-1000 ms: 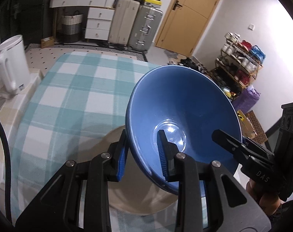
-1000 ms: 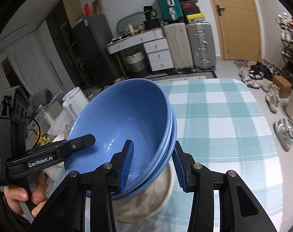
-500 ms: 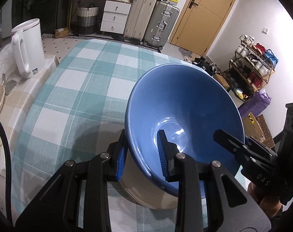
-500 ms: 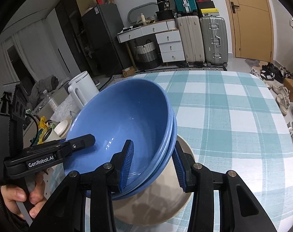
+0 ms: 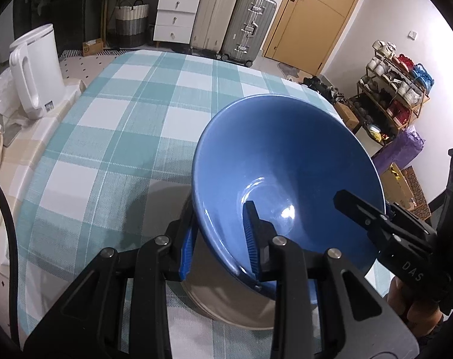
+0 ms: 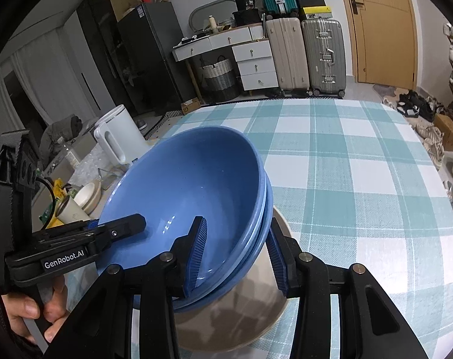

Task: Organize plates and bowls
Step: 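Lift and carry the bowl stack with both tools over the cream plates, then lower the bowl stack onto the stacked cream plates with both tools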

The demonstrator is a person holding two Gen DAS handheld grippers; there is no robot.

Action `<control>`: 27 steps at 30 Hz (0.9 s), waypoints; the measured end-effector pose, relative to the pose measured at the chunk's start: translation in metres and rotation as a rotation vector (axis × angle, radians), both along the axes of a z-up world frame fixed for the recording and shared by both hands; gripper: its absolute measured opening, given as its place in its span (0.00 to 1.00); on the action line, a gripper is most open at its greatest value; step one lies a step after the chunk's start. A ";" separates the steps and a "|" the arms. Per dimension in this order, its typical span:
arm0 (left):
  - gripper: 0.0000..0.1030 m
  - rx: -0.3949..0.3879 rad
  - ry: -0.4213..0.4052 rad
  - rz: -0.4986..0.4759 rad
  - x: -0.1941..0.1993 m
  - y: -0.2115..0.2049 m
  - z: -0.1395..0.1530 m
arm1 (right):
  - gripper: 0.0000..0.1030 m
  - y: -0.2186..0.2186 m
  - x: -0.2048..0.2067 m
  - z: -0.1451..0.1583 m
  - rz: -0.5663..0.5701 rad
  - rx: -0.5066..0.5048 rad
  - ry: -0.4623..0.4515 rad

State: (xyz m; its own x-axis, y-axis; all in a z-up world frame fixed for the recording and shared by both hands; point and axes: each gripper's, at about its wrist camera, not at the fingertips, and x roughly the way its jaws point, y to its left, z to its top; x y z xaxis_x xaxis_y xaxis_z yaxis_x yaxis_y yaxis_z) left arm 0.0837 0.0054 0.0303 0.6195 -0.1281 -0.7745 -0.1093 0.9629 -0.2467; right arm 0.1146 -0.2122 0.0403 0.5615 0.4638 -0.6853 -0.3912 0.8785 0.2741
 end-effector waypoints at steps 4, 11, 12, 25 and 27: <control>0.25 -0.001 -0.003 -0.007 0.007 0.000 -0.002 | 0.40 -0.003 0.003 -0.003 -0.007 0.006 0.002; 0.25 0.015 -0.008 -0.014 0.014 -0.002 -0.001 | 0.40 -0.005 0.007 -0.004 -0.012 -0.005 -0.016; 0.25 0.019 -0.009 -0.015 0.015 -0.003 -0.001 | 0.40 -0.005 0.007 -0.004 -0.013 -0.005 -0.019; 0.25 0.085 -0.027 -0.028 0.020 -0.010 -0.002 | 0.40 -0.008 0.011 -0.006 -0.010 -0.011 -0.027; 0.25 0.084 -0.031 -0.030 0.020 -0.010 -0.002 | 0.40 -0.009 0.011 -0.007 -0.007 -0.011 -0.026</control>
State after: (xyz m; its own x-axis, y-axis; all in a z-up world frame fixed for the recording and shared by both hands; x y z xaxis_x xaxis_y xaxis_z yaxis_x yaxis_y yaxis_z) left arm 0.1033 -0.0049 0.0283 0.6399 -0.0822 -0.7641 -0.0737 0.9831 -0.1675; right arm 0.1259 -0.2211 0.0336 0.5825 0.4522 -0.6755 -0.3917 0.8843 0.2542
